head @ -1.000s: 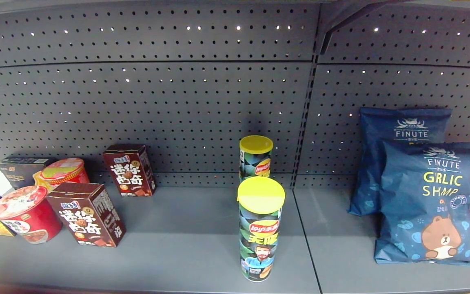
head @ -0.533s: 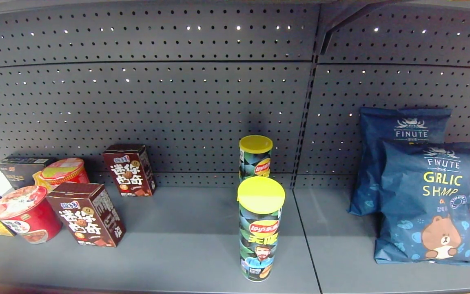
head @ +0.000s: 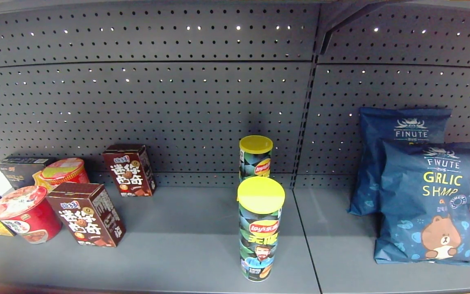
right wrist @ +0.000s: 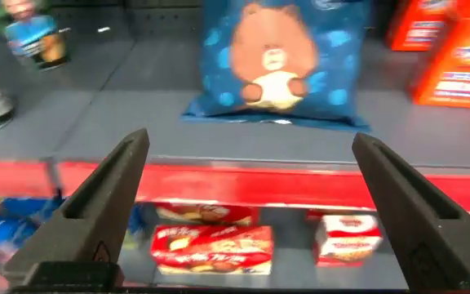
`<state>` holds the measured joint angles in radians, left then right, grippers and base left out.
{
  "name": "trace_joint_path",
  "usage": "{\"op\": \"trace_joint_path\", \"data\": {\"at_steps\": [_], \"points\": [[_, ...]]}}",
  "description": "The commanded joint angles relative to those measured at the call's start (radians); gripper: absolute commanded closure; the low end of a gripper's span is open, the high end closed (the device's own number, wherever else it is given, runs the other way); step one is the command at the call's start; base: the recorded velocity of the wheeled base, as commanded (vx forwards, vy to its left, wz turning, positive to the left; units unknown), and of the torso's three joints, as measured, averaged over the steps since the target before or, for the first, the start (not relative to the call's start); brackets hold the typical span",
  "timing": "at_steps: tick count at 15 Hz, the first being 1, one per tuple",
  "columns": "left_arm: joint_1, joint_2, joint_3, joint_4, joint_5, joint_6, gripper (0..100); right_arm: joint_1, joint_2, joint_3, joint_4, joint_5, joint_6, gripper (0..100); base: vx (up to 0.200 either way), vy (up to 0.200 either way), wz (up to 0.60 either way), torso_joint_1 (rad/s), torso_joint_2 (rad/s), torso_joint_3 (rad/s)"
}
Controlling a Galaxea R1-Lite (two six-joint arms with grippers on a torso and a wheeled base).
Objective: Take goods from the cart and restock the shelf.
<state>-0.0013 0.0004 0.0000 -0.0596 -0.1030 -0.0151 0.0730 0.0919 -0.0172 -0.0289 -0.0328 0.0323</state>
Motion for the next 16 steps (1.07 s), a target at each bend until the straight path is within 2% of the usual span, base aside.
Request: {"op": "trace_joint_path", "data": {"at_steps": [1, 3, 6, 8, 9, 16], "points": [[0.000, 0.000, 0.000, 0.000, -0.023, -0.002, 0, -0.022, -0.008, 0.002, -0.005, 0.030, -0.002, 0, 0.000, 0.000, 0.00, 0.000, 0.00, 0.000], [0.001, 0.000, 0.000, 0.000, -0.080, 0.000, 0, -0.022, -0.008, 0.002, -0.003, 0.039, -0.005, 0, 0.000, 0.000, 0.00, 0.000, 0.00, 0.000], [0.001, 0.000, 0.000, 0.000, -0.035, -0.005, 0, -0.022, -0.009, 0.002, -0.005, 0.037, -0.008, 0, 0.000, 0.000, 0.00, 0.000, 0.00, 0.000], [0.001, 0.000, 0.000, 0.000, -0.037, 0.004, 0, -0.022, -0.008, 0.000, -0.003, 0.045, -0.008, 0, -0.100, 0.000, 0.00, -0.004, 0.00, 0.001], [0.001, 0.000, 0.000, 0.000, -0.038, -0.002, 0, -0.022, -0.008, 0.000, -0.003, 0.045, -0.008, 0, -0.200, 0.000, 0.00, 0.002, 0.00, 0.012], [0.001, 0.000, 0.000, 0.000, -0.040, -0.005, 0, -0.022, -0.008, 0.002, -0.003, 0.045, -0.008, 0, 0.000, 0.000, 0.00, 0.000, 0.00, 0.000]]}}
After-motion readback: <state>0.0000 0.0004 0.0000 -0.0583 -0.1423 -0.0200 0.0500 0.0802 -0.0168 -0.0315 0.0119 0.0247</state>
